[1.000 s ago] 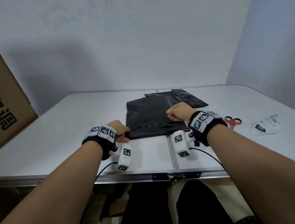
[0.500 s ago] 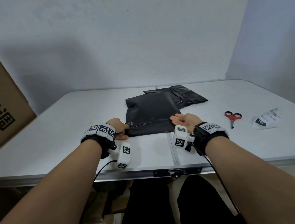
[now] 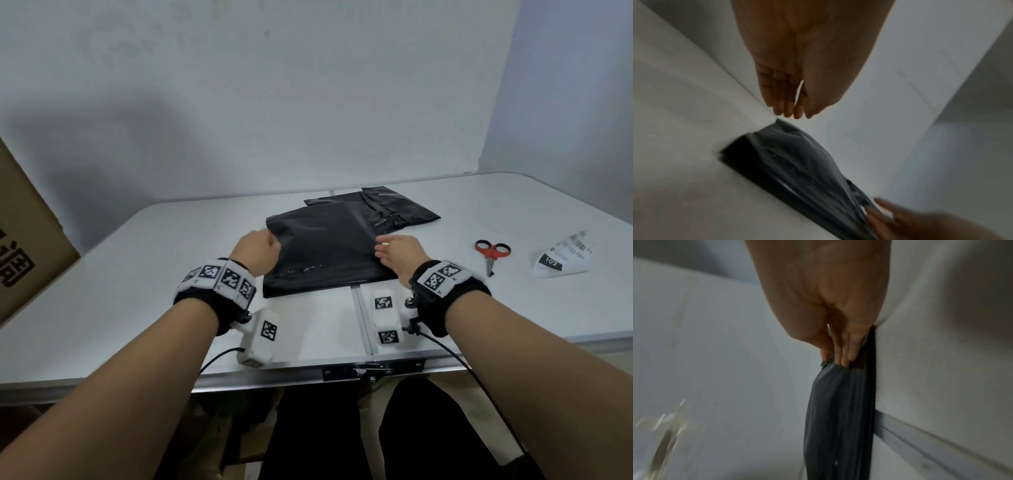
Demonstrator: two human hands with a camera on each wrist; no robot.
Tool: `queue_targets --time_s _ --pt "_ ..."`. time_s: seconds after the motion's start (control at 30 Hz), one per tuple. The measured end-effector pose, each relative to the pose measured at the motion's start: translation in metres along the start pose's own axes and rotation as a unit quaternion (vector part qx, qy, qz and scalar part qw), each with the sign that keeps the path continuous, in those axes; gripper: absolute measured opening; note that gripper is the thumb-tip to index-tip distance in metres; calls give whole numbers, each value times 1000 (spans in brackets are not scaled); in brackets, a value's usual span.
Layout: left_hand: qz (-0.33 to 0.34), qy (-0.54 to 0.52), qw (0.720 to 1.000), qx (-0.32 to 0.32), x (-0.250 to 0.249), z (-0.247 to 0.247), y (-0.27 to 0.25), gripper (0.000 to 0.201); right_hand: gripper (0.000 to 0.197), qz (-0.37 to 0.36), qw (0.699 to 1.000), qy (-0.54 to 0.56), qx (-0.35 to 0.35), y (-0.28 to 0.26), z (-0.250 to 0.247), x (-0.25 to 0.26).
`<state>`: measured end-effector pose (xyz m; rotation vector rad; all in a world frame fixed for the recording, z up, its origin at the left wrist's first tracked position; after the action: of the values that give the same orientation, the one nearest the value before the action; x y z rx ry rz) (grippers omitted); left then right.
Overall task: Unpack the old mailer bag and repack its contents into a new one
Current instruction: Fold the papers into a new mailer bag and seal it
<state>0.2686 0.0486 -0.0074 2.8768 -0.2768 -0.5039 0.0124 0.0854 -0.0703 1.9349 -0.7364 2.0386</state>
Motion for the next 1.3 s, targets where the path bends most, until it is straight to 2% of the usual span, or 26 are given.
queue_targets --time_s 0.07,0.13,0.23,0.33,0.37,0.5,0.6,0.7,0.87,1.03,1.13,1.17,1.23,1.3 --pt "80 -5 996 48 -32 12 -4 34 35 -78 992 -96 -3 -9 8 20" --pt "143 22 979 142 -61 33 -14 38 38 -130 965 -228 9 -21 19 37" --pt "175 68 953 239 -85 59 -32 42 36 -113 913 -380 93 -38 38 37" --pt "169 68 947 264 -88 68 -42 46 38 -114 840 -509 147 -54 49 22" --pt "164 60 948 266 -86 67 -45 47 38 -116 826 -530 154 -59 51 18" --pt "122 87 951 269 -65 58 -50 50 42 -110 818 -543 152 -68 56 14" --pt "83 126 951 271 -42 51 -52 53 48 -115 778 -598 156 -68 54 12" --pt "63 144 949 275 -23 49 -55 56 52 -114 751 -633 148 -70 49 9" --pt "34 174 949 263 3 48 -55 64 43 -122 732 -657 134 -73 41 11" --pt "9 197 949 246 19 43 -55 58 49 -118 711 -678 141 -71 38 4" --pt "30 222 942 249 7 39 -50 41 55 -114 723 -666 143 -60 37 3" --pt "21 209 949 233 2 35 -50 41 54 -120 730 -658 143 -58 38 4" --pt "55 191 960 197 -10 36 -42 47 57 -137 742 -640 144 -54 42 8" --pt "105 164 956 220 -28 45 -45 50 61 -157 741 -633 161 -57 48 9"
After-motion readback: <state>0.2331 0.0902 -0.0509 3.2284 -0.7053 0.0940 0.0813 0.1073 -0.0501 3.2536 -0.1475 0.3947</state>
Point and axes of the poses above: each hand's wrist, its own y-axis towards the middle knuckle, its own z-axis out of the palm, x = y × z, the point moved 6 cm from there along y, towards the middle knuckle, and after that the axes turned 8 degrees about -x, right-handed, at the moved point
